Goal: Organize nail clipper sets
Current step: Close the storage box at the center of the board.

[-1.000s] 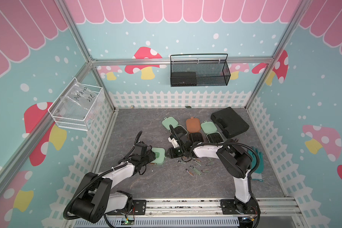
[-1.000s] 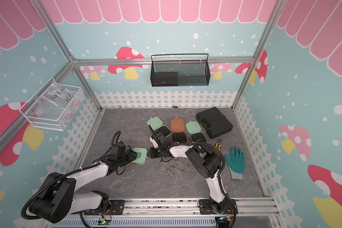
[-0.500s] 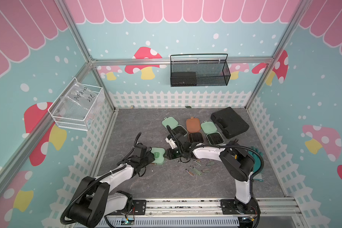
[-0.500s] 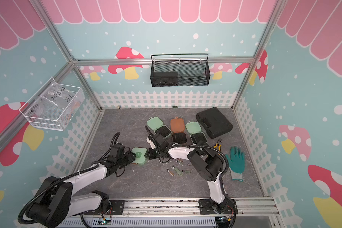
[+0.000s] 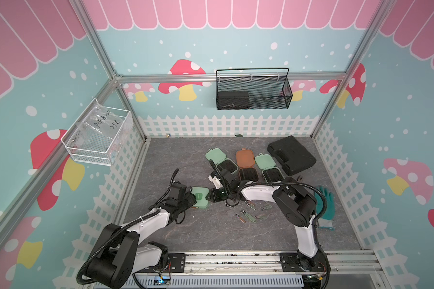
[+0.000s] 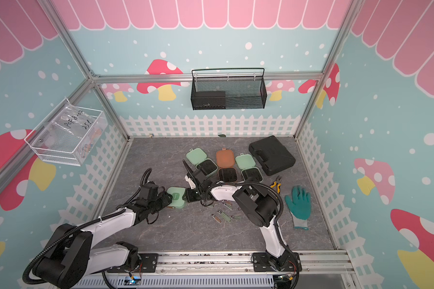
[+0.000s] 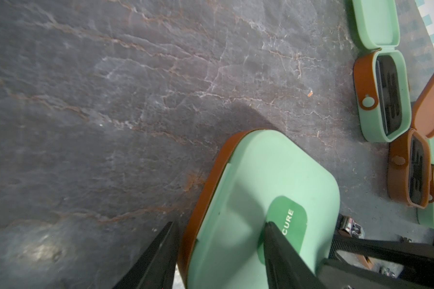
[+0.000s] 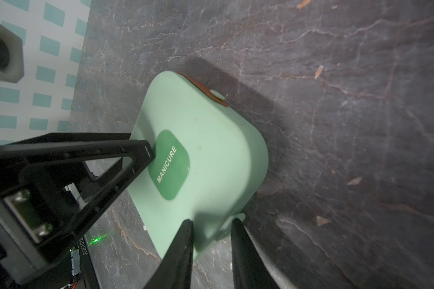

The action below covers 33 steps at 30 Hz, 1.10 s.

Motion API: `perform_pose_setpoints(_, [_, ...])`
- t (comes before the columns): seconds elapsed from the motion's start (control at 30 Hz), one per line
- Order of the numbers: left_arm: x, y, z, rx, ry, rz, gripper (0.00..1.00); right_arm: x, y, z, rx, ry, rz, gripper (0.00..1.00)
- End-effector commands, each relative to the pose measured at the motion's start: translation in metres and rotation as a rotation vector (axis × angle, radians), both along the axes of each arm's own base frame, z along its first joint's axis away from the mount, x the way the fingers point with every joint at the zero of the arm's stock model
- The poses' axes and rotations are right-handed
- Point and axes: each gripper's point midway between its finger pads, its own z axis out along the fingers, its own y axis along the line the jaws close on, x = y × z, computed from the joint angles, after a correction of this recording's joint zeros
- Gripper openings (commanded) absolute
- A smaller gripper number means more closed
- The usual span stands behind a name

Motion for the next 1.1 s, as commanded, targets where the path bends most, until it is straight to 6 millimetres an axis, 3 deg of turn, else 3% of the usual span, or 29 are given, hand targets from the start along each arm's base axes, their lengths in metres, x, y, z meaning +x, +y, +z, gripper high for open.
perform_pose_setpoints(0.0, [-0.019, 0.006, -0.023, 0.021, 0.088, 0.008, 0.56, -0.027, -0.018, -0.057, -0.091, 0.119, -0.012, 0.28])
perform_pose_setpoints(0.2, [-0.018, 0.001, -0.027, 0.001, 0.093, -0.002, 0.54, -0.052, -0.024, -0.072, -0.003, 0.235, -0.027, 0.27])
perform_pose_setpoints(0.43, [-0.019, -0.006, -0.035, -0.033, 0.111, -0.012, 0.49, -0.066, -0.027, -0.079, 0.045, 0.298, -0.033, 0.26])
perform_pose_setpoints(1.07, [-0.022, -0.019, -0.047, -0.060, 0.134, -0.034, 0.47, -0.055, -0.019, -0.084, 0.077, 0.351, -0.076, 0.24])
